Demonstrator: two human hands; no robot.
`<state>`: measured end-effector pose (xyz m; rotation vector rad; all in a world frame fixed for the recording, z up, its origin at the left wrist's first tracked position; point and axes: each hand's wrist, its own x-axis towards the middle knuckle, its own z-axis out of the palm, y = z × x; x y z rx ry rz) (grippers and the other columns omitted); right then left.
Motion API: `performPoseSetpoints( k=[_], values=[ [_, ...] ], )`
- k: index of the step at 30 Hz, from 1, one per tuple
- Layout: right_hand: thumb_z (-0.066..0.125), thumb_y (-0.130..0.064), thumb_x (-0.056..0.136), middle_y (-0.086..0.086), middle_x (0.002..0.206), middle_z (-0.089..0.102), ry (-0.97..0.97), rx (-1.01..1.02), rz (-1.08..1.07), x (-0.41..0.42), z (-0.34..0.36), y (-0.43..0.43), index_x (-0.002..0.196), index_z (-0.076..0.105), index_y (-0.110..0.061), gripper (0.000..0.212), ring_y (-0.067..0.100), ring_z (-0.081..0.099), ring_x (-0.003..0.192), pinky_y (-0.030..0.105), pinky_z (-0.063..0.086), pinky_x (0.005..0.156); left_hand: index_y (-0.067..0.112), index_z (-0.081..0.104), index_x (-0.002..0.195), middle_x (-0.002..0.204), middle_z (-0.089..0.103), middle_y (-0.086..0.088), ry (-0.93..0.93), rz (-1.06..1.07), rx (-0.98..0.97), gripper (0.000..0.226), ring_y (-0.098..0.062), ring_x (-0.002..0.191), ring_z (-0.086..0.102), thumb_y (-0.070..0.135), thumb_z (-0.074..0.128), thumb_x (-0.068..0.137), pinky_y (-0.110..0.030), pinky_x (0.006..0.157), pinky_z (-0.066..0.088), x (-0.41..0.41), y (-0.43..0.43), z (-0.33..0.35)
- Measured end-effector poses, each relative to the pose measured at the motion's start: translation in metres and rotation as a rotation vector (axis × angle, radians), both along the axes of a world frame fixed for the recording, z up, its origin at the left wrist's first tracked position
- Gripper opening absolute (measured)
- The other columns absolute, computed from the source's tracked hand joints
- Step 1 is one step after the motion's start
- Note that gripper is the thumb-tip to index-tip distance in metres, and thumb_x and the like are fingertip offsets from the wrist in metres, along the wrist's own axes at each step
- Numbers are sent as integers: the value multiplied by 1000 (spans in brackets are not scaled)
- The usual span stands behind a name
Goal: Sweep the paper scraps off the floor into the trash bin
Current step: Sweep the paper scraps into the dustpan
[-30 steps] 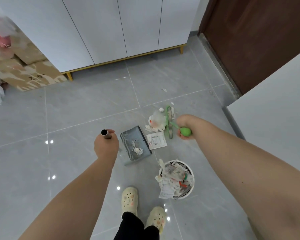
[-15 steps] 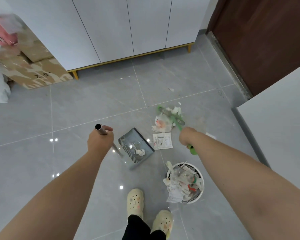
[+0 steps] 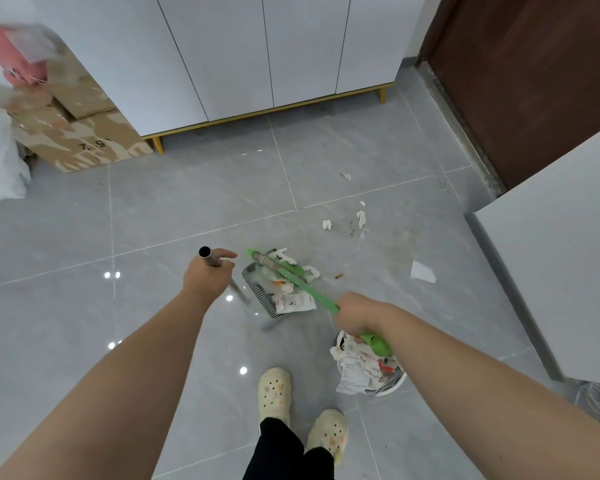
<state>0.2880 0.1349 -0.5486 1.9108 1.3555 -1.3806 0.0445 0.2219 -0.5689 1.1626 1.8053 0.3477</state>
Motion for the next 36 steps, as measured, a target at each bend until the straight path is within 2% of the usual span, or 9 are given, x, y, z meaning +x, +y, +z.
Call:
performPoseSetpoints(
  k=[3, 6, 11, 13, 19, 22, 26, 33, 36],
  values=[
    [43, -1, 87, 7, 67, 53, 44, 25, -87, 10, 5, -5, 90, 65, 0, 22, 15, 45, 47, 21, 35, 41, 36, 66, 75, 98, 70, -11, -15, 14, -7, 32, -32, 95, 64, 11, 49, 83, -49, 88, 54, -7, -4, 2],
    [39, -4, 92, 11, 79, 55, 53, 92, -175, 19, 7, -9, 114, 61, 1, 32, 16, 46, 50, 23, 38, 44, 35, 68, 76, 99, 70, -13, -27, 16, 7, 32, -34, 97, 63, 10, 50, 83, -50, 86, 54, -17, -12, 3],
    [41, -4, 92, 2, 70, 46, -117, 162, -92, 18, 7, -2, 80, 46, -11, 15, 19, 48, 61, 24, 33, 46, 35, 68, 79, 98, 70, -11, -10, 58, 11, 31, -33, 87, 64, 9, 53, 84, -50, 87, 54, -35, -23, 4],
    [42, -4, 94, 5, 78, 51, -167, 125, -18, 10, 3, 1, 94, 53, -7, 11, 22, 49, 70, 24, 34, 49, 33, 68, 79, 97, 70, -14, 8, 81, 18, 29, -37, 89, 64, 9, 54, 83, -50, 86, 54, -43, -26, 2],
    [41, -1, 94, 3, 63, 36, -107, 22, 109, -22, -13, -20, 60, 34, -10, 36, 19, 37, 54, 19, 26, 45, 18, 56, 70, 70, 55, -7, 117, 177, -27, 13, -31, 70, 59, 22, 46, 78, -40, 74, 55, -57, -38, -6],
    [43, 0, 91, 6, 62, 43, 0, -40, 58, -19, -8, -24, 63, 43, -8, 29, 17, 40, 50, 19, 31, 43, 14, 51, 75, 65, 50, -8, 130, 225, -46, 11, -25, 64, 54, 21, 46, 82, -33, 64, 41, -60, -45, -5],
    [39, -2, 88, 10, 63, 55, 86, -65, -52, -7, 15, -14, 107, 64, 7, 32, 19, 46, 43, 20, 37, 39, 16, 52, 78, 72, 52, -9, 105, 282, -12, 14, -23, 67, 52, 28, 47, 84, -34, 65, 40, -64, -44, -10],
    [40, -7, 94, 8, 74, 55, -109, 85, 154, -38, 40, 29, 85, 51, -7, 14, 22, 51, 59, 24, 37, 46, 6, 62, 82, 75, 55, -13, 103, 382, 64, 23, -24, 66, 52, 22, 46, 87, -33, 60, 41, -76, -35, -13],
    [42, -2, 94, 13, 107, 66, -233, 83, 295, -59, 39, 55, 104, 55, -7, 17, 27, 65, 87, 28, 46, 62, 2, 64, 87, 75, 55, -13, 137, 427, 69, 27, -24, 63, 49, 21, 44, 85, -32, 58, 39, -85, -26, -16]
  ],
)
